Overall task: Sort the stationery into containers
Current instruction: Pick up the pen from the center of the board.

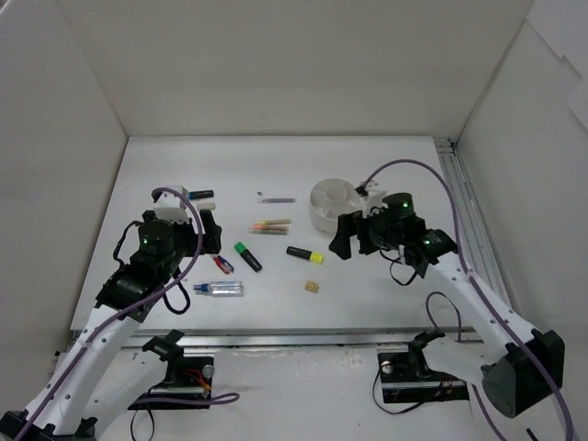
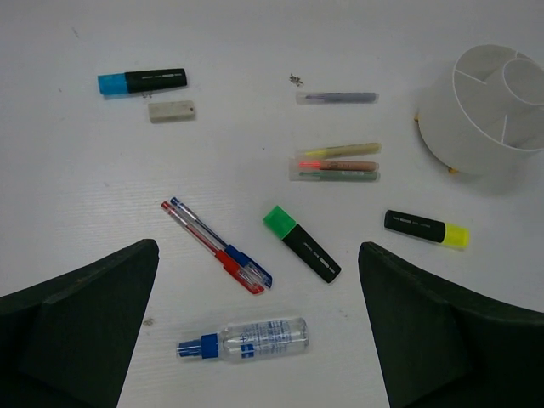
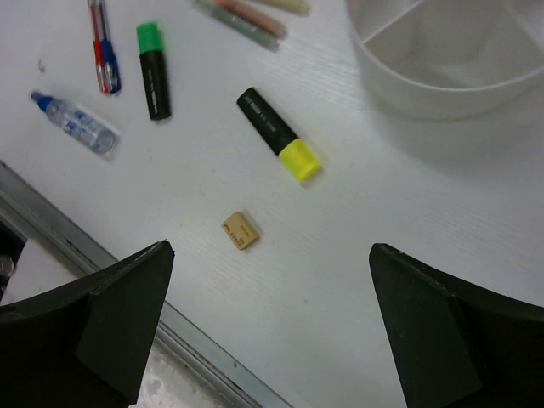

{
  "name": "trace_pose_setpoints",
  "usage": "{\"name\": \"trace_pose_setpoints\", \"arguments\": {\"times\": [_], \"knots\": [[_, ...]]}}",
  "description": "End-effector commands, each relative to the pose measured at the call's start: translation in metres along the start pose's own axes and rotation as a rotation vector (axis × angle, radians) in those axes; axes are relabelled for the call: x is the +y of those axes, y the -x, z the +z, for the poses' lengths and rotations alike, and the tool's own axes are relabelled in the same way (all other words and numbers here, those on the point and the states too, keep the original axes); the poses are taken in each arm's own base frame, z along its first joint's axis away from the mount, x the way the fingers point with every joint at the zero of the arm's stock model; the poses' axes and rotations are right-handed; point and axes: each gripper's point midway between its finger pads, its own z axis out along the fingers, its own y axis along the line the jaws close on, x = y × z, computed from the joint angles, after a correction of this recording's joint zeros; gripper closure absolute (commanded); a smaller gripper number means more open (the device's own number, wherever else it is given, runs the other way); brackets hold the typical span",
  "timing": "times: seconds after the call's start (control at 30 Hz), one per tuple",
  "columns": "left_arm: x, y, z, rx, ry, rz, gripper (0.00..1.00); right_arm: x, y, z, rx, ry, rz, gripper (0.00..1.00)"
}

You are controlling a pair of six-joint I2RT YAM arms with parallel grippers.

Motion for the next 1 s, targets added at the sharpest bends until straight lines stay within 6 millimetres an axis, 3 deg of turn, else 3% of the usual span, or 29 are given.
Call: {"name": "trace_pose_setpoints", "arguments": {"times": [0.0, 0.2, 0.47, 0.77, 0.97], "knots": [[-0.021, 0.017, 0.005, -0.056, -0.102, 0.030, 0.01, 0.022, 0.007, 0.027, 0.025, 0.046, -0.147, 0.02], [-0.028, 0.015, 0.005, -0.071, -0.153, 0.068, 0.01, -0.012, -0.032, 0.081, 0.227, -0.103, -0.260, 0.06], [-0.036, 0.004, 0.010, -0.057, -0.205, 0.112, 0.01, -0.012, -0.050, 0.132, 0.340, -0.132, -0.329, 0.02], [-0.037, 0.002, 0.013, -0.058, -0.212, 0.140, 0.01, -0.002, -0.057, 0.152, 0.355, -0.139, -0.408, 0.05], [-0.035, 0.000, 0.015, -0.053, -0.200, 0.142, 0.01, 0.005, -0.074, 0.163, 0.408, -0.080, -0.395, 0.15]]}}
